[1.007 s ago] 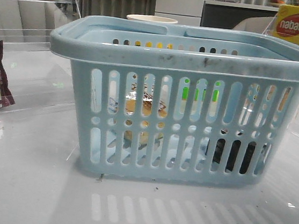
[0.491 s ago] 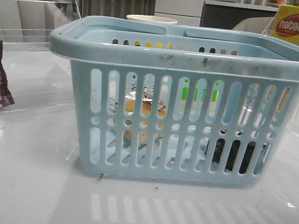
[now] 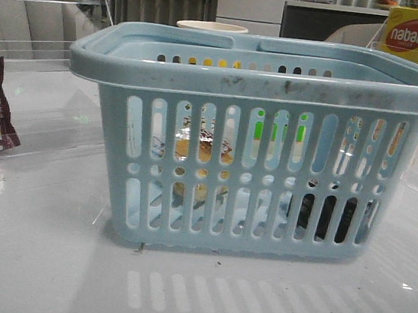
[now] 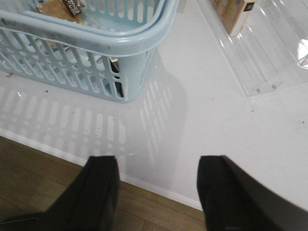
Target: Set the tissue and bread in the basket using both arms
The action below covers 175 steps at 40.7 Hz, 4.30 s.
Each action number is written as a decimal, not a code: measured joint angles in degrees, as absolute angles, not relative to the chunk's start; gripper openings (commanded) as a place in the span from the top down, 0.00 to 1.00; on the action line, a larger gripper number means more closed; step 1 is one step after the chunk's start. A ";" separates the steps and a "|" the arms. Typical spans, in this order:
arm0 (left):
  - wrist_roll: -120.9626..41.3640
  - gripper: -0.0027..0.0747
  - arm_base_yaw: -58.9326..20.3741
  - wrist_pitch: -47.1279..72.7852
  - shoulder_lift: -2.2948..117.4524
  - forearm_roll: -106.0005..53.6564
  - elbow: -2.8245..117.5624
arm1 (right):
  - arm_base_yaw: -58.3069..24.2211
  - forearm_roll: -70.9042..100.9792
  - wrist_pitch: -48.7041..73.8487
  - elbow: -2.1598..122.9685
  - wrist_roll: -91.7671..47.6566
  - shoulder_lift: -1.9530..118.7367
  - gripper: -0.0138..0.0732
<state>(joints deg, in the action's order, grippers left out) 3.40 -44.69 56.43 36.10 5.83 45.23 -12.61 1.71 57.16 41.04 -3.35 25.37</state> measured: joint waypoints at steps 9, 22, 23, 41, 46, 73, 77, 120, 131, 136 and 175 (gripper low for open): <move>3.40 0.48 -44.69 56.43 36.10 5.83 45.23 | -12.61 1.11 57.25 41.04 -2.68 25.37 0.44; 3.40 0.84 -44.69 56.43 36.10 5.83 45.23 | -12.61 1.02 57.25 41.04 -2.39 25.37 0.77; 3.40 0.85 -44.69 56.43 36.10 5.83 45.23 | -12.61 1.02 57.25 41.04 -2.39 25.37 0.78; 3.40 0.85 -44.69 56.32 36.10 5.95 45.23 | -12.61 1.02 57.59 41.04 -2.39 25.37 0.78; 3.40 0.85 -44.69 56.32 36.10 5.95 45.23 | -12.61 1.02 57.59 41.04 -2.35 25.37 0.78; -7.37 0.85 -18.90 32.94 17.30 -2.47 28.40 | -12.61 1.02 57.59 41.04 -2.35 25.37 0.78; -8.39 0.85 -13.55 29.27 12.93 -3.73 22.94 | -12.61 1.02 57.59 41.04 -2.35 25.37 0.78; -9.09 0.85 0.06 2.77 -0.36 -4.57 -0.46 | -12.61 0.98 57.63 41.04 -2.26 25.37 0.78; -9.09 0.85 0.06 2.68 -0.36 -4.57 -0.46 | -12.61 0.98 57.63 41.04 -2.26 25.37 0.78; -9.09 0.85 0.06 2.56 -0.36 -4.57 -0.46 | -12.61 0.98 57.63 41.04 -2.26 25.37 0.78; -9.19 0.85 0.06 2.56 -0.36 -4.57 -0.46 | 0.67 0.54 20.41 9.76 -2.70 3.25 0.78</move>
<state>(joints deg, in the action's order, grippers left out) -9.19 0.06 2.56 -0.36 -4.57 -0.46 0.67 0.54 20.41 9.76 -2.70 3.25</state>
